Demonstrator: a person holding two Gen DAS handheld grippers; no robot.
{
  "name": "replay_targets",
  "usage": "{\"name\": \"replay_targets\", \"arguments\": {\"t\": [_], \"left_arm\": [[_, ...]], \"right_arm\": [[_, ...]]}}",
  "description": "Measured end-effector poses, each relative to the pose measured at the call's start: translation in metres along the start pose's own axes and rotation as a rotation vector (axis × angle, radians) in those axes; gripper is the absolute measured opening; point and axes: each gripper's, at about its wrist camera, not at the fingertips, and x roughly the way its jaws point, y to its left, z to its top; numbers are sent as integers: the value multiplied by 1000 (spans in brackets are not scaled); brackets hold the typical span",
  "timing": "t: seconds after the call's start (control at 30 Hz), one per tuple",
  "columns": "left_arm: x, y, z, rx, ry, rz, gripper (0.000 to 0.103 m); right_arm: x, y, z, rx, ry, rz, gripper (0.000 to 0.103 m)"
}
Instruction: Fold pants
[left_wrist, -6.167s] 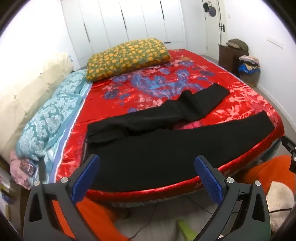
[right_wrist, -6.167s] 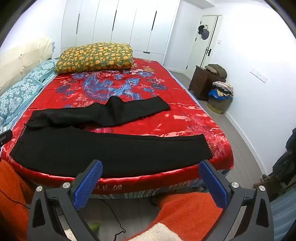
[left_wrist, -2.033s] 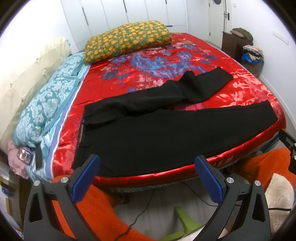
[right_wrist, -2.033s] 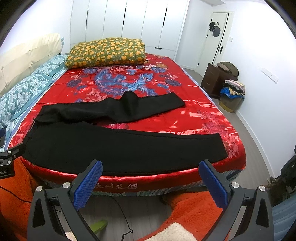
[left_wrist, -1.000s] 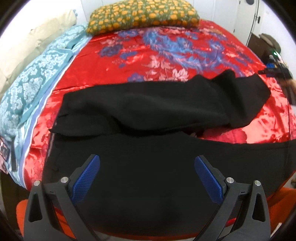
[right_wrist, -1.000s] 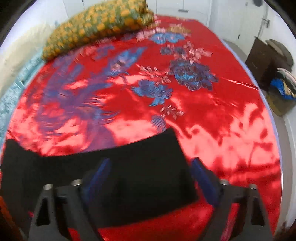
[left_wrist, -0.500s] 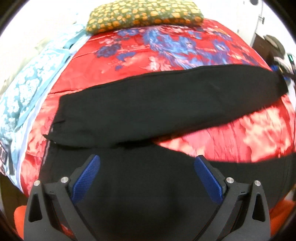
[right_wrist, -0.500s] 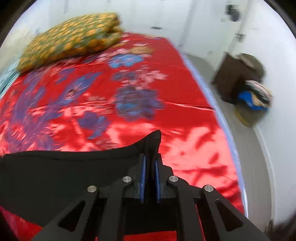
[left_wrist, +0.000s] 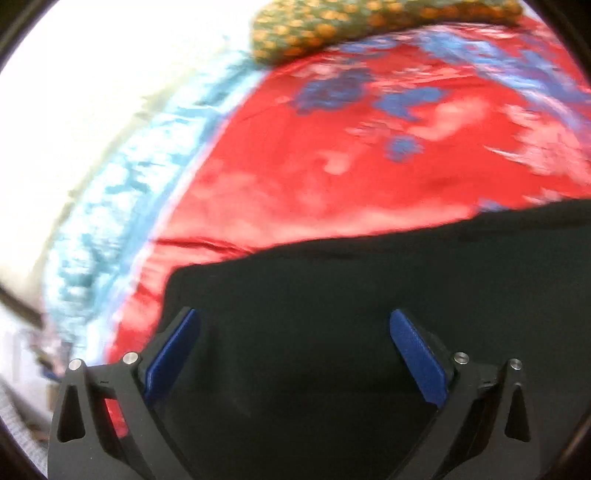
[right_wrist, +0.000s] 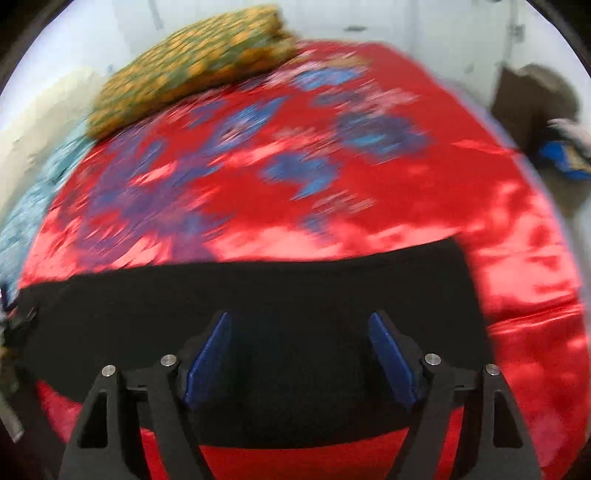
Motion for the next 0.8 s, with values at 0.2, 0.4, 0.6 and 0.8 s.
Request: {"name": "replay_targets", "arguments": {"t": [0.2,0.4,0.6,0.8], "left_arm": [[10,11,12,-39,36,-2,103],[-46,32,-28,7,2,-185,102],[-73,47,-79,2,22,-259,102],[-113,53,-88,56,-19,-317,102]], "right_arm": [[45,12,-4,28,39,-82,97],[16,55,-23,4,-51,-40,97],[21,28,-55,-21,-6,-114,97],[-37,-56,-77,135,22,-274,94]]}}
